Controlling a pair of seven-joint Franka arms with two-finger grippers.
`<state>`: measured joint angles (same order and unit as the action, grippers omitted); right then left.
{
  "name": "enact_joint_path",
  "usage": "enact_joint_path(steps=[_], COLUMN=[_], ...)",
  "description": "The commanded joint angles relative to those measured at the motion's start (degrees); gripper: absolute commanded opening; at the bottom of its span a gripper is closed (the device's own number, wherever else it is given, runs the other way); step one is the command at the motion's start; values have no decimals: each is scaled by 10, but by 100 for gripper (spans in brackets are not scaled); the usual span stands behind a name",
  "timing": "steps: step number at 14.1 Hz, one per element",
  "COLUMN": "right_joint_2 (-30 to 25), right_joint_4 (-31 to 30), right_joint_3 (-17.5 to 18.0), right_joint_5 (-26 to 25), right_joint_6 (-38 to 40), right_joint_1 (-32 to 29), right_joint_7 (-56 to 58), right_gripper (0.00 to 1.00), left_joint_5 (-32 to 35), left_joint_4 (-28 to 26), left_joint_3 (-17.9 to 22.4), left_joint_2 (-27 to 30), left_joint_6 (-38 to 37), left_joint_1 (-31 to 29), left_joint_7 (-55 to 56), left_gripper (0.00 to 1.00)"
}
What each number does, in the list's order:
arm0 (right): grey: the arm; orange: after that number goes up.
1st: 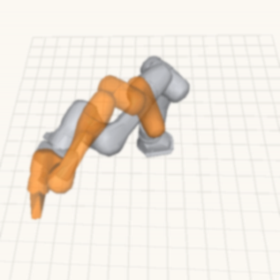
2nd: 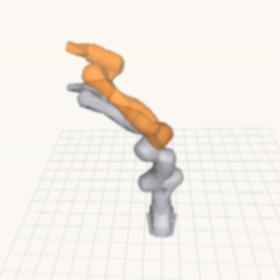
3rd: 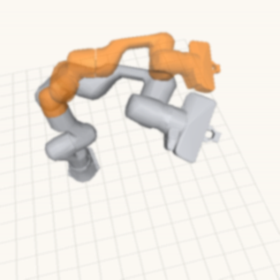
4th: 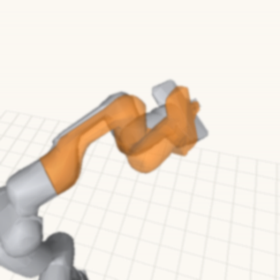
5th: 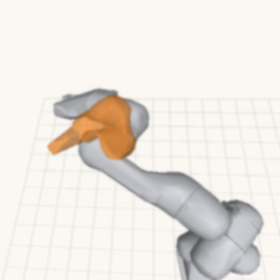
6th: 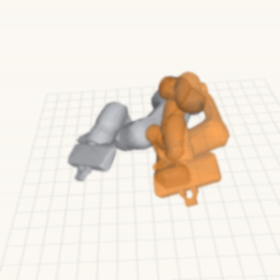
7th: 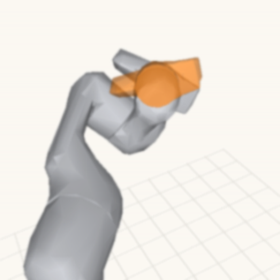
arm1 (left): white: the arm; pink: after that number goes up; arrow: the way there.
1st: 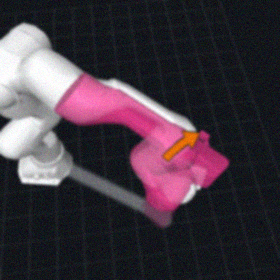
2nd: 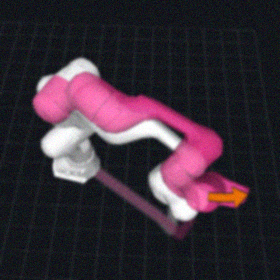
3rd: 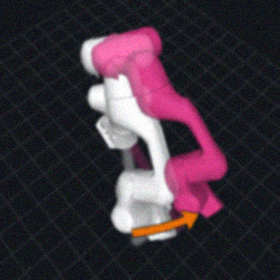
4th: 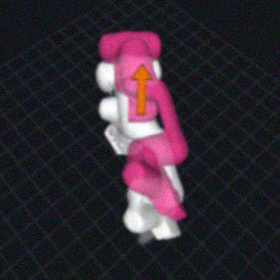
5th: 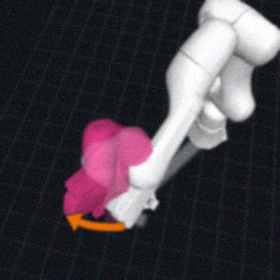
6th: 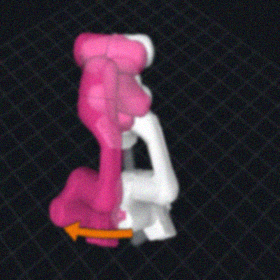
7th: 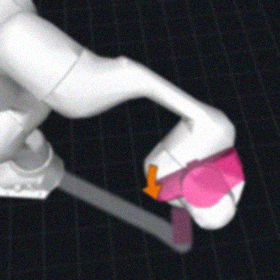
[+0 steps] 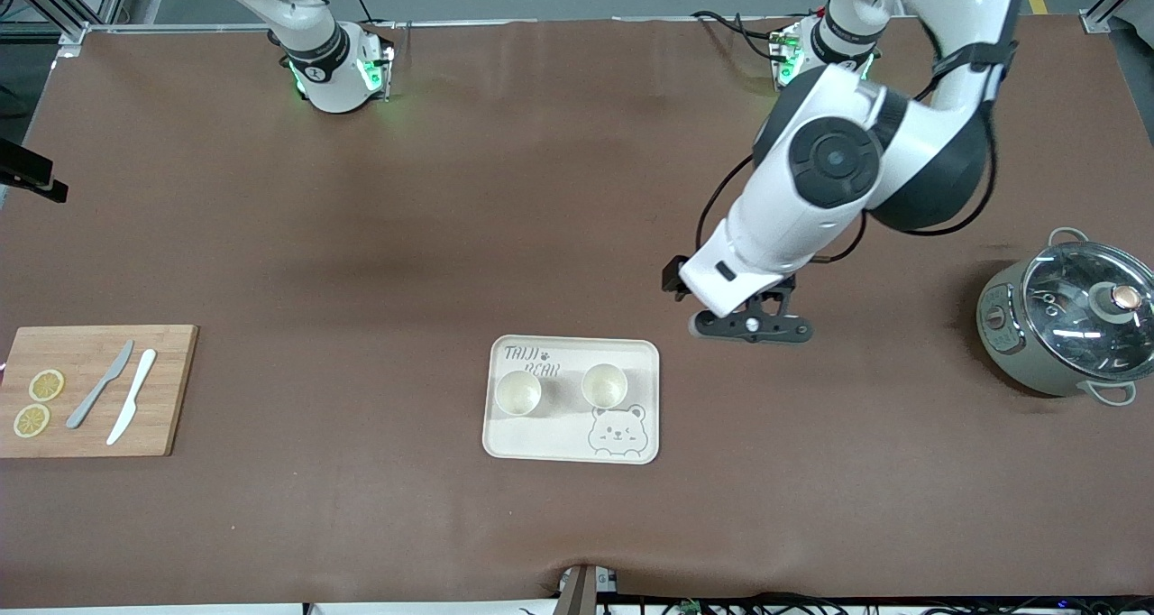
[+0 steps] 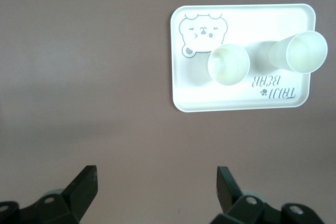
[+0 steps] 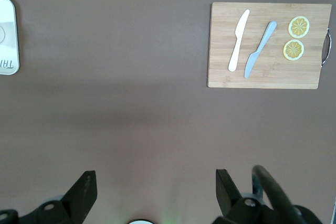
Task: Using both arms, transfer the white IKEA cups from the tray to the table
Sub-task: 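Move the left gripper toward the white cups on the tray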
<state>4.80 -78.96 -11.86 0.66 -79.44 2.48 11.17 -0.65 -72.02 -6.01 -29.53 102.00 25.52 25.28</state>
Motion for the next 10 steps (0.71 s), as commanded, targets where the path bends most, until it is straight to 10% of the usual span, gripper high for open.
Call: enact_joint_path(steps=[1, 10], right_joint_2=[-8, -8], right_joint_4=[-8, -8], right_joint_3=[-5, -5], right_joint_5=[-13, -13], right_joint_6=[1, 2], right_joint_1=[11, 11], right_joint_7=[-11, -11], right_gripper=[100, 100], left_joint_5=[14, 14], left_joint_4=[26, 118], left_joint_3=[60, 84], left_joint_2=[-48, -165], left_joint_6=[29, 85], left_joint_1=[69, 93], left_joint_7=[21, 31], left_gripper=[100, 100])
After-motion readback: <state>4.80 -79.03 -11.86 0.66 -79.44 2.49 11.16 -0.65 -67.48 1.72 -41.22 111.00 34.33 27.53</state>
